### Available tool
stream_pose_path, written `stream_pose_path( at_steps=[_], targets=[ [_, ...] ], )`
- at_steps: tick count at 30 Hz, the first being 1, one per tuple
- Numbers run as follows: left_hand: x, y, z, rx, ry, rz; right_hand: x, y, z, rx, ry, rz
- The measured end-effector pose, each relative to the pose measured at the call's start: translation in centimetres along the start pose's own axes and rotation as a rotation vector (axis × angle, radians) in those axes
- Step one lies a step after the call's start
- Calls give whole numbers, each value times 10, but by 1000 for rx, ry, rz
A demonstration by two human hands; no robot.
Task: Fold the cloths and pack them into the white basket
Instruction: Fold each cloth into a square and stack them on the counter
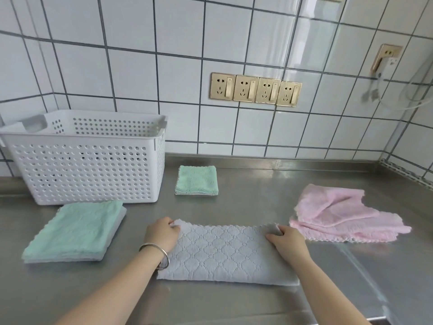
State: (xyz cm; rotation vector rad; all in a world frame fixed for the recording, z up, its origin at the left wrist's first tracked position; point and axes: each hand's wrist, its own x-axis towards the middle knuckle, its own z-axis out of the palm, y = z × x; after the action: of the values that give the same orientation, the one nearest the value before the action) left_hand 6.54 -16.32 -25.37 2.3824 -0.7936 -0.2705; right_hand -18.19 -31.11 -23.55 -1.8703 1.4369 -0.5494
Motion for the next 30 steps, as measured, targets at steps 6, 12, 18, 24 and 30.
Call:
stream_pose_path(
  at_steps=[6, 12, 18, 24, 30],
  targets=[
    [1, 1, -2, -36, 14, -9, -10, 0, 8, -41, 79, -12],
    [5, 3, -7, 36, -63, -12, -15, -4, 9, -97, 73, -16],
    [-9, 9, -2, 117, 53, 109, -25, -1, 3, -210, 123, -26],
    [-43, 45, 15, 443, -237, 520, -39, 9, -1, -255, 133, 95],
    [-64, 63, 43, 573, -507, 637, -53, 13, -2, -249, 2, 249]
  ],
)
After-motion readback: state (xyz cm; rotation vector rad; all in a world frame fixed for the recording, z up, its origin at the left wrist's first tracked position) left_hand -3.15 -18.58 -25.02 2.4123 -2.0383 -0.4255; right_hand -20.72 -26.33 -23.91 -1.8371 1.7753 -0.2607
